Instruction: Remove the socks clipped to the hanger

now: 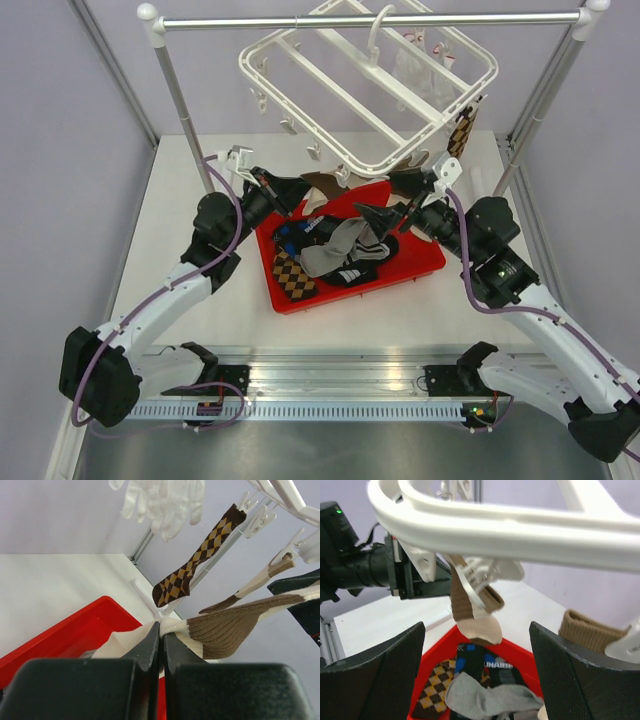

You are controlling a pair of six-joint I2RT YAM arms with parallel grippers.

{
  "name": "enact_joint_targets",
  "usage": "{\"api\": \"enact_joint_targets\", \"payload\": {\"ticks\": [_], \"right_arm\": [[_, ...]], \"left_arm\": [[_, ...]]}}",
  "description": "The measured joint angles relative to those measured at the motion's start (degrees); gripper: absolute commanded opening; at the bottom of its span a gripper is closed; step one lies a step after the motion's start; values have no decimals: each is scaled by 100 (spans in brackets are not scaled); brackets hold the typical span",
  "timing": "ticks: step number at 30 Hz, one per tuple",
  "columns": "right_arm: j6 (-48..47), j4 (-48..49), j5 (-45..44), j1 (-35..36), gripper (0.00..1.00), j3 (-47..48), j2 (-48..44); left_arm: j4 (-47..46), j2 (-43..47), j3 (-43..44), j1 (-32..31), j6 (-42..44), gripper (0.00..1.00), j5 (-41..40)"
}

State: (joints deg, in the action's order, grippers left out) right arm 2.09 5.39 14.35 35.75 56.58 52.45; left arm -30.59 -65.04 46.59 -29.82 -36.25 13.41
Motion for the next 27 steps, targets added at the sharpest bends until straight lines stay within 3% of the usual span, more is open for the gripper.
{"api": "enact_joint_targets", "payload": {"ticks": [19, 24, 27], "right_arm": [[160, 1320, 540, -293, 83, -4, 13], [157, 1342, 544, -302, 70, -2, 17], [146, 1327, 544, -302, 51, 2, 37]], "left_arm": [[483, 0, 328, 74, -111, 2, 326], [483, 0, 330, 87, -125, 2, 339], [483, -2, 332, 87, -138, 2, 361]]}}
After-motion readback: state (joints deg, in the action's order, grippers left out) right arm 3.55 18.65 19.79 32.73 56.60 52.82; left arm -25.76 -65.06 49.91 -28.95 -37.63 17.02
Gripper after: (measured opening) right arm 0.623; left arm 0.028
